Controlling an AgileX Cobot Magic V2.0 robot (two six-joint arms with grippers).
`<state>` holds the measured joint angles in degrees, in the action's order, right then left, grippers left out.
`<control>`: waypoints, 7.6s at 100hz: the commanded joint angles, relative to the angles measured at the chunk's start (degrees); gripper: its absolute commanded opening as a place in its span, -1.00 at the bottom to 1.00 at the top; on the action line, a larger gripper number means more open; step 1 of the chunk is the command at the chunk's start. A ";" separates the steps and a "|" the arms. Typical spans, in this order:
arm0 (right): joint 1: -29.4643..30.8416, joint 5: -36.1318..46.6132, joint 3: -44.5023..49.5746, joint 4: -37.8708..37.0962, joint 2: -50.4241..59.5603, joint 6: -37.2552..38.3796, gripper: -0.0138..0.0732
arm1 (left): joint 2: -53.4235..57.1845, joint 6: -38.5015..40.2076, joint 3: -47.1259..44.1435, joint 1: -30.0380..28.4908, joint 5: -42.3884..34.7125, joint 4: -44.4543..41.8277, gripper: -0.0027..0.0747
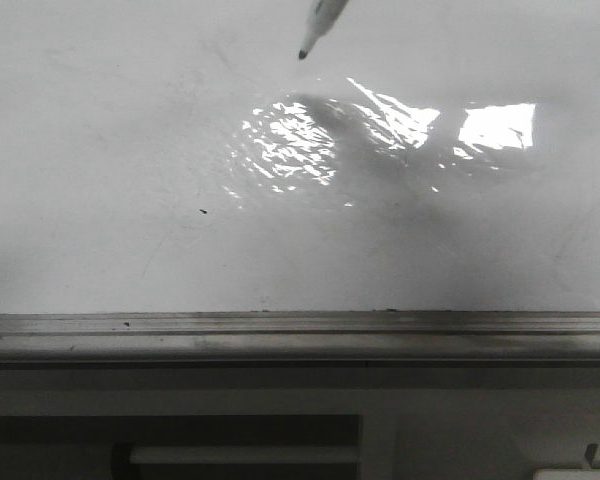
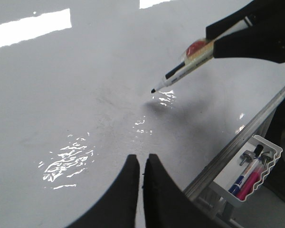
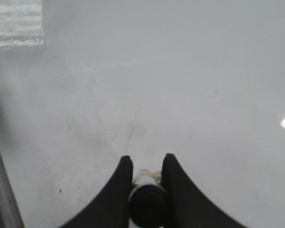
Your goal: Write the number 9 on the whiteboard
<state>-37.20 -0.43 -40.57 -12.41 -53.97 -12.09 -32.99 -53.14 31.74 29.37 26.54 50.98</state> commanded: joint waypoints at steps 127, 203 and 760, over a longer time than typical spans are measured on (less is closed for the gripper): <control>6.35 -5.55 -5.59 4.05 -1.20 0.17 -0.77 | -0.10 0.52 1.56 -0.12 -1.49 2.18 -0.98; -0.99 -18.50 -0.93 7.85 3.11 0.26 -0.77 | -0.10 0.52 1.51 -0.12 -1.37 2.18 -0.98; -4.97 -28.94 12.86 -13.05 44.28 18.71 -0.78 | 0.13 -7.63 -11.03 17.04 -36.25 32.89 -0.98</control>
<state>-42.65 -33.26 -26.41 -23.60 -9.03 6.52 -32.76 -60.60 19.19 46.43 -9.81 84.78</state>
